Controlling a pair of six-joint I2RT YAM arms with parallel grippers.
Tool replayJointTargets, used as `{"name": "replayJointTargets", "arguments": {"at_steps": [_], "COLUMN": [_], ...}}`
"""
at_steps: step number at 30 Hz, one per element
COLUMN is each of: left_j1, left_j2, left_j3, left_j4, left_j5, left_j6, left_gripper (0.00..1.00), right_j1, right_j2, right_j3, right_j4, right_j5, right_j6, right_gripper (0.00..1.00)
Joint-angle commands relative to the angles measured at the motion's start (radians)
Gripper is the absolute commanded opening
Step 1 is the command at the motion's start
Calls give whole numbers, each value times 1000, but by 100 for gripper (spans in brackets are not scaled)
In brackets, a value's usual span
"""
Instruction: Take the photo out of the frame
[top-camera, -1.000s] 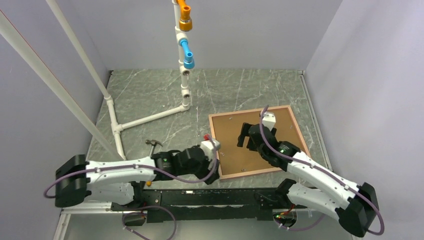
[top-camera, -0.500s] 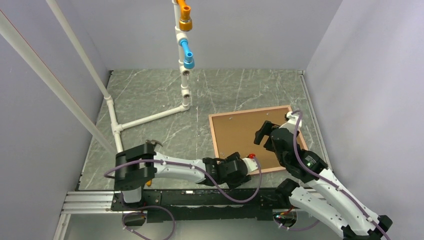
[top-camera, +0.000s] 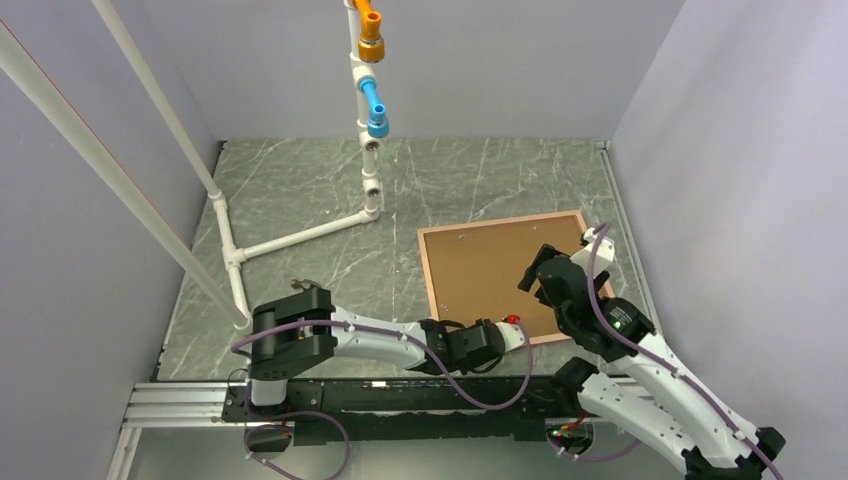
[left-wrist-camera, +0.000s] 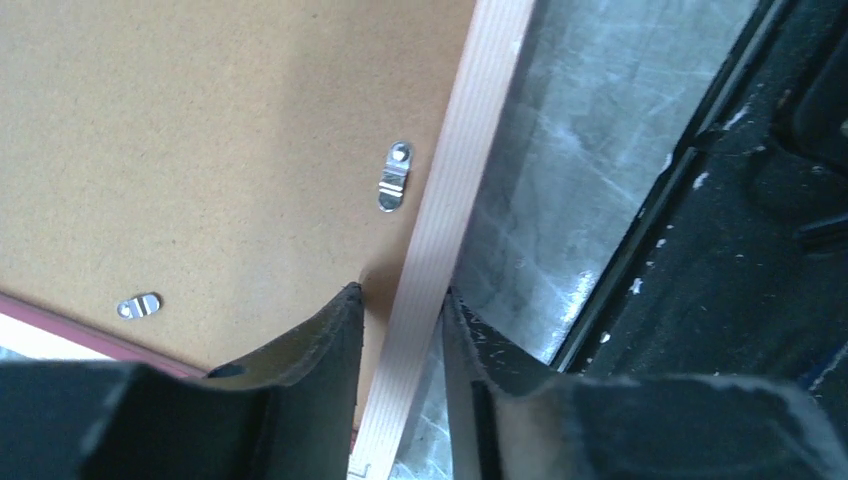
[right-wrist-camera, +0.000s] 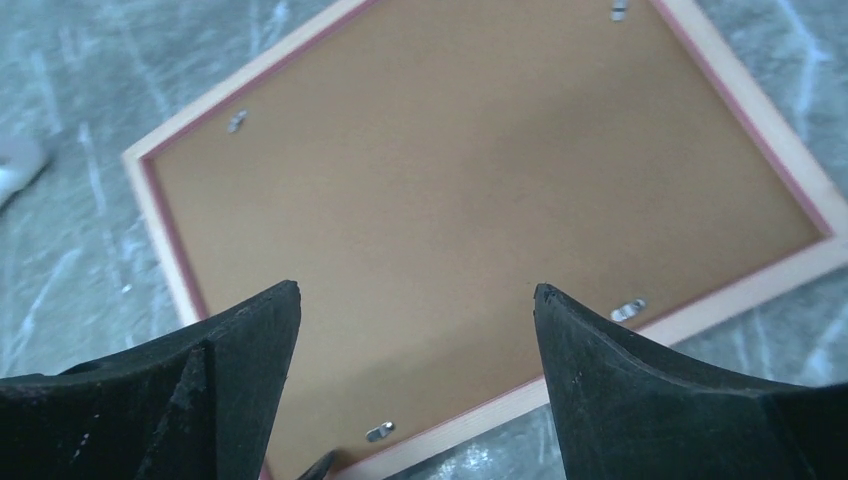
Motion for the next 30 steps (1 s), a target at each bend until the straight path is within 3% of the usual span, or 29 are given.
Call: {"name": "replayJointTargets", "arguments": {"at_steps": [1, 4, 7, 13, 16, 23, 30], "left_j1": [0, 1, 3, 26, 42, 89, 131], "left_j2": [60, 79, 85, 37, -1, -64, -116], "left_j3": [22, 20, 18, 25, 61, 200, 300], "left_j4": [-16, -38, -71, -141, -210, -354, -408], "left_j5": [16, 14, -21, -53, -101, -116, -45], "left_j6": [-21, -37, -66, -130, -183, -230, -234], "left_gripper": [33, 24, 0, 0, 0, 0, 0], "right_j1": [-3, -17, -95, -452, -560, -610, -624], "right_j2": [75, 112, 174, 253, 290, 320, 236], "right_j3": [107, 137, 139, 85, 74, 84, -36], "right_j4": [-110, -93, -31, 168, 178, 111, 186], "right_j5": [134, 168, 139, -294, -401, -397, -613], "right_j6": [85, 52, -33, -195, -190, -156, -159], "right_gripper": [87, 87, 87, 89, 90, 95, 97]}}
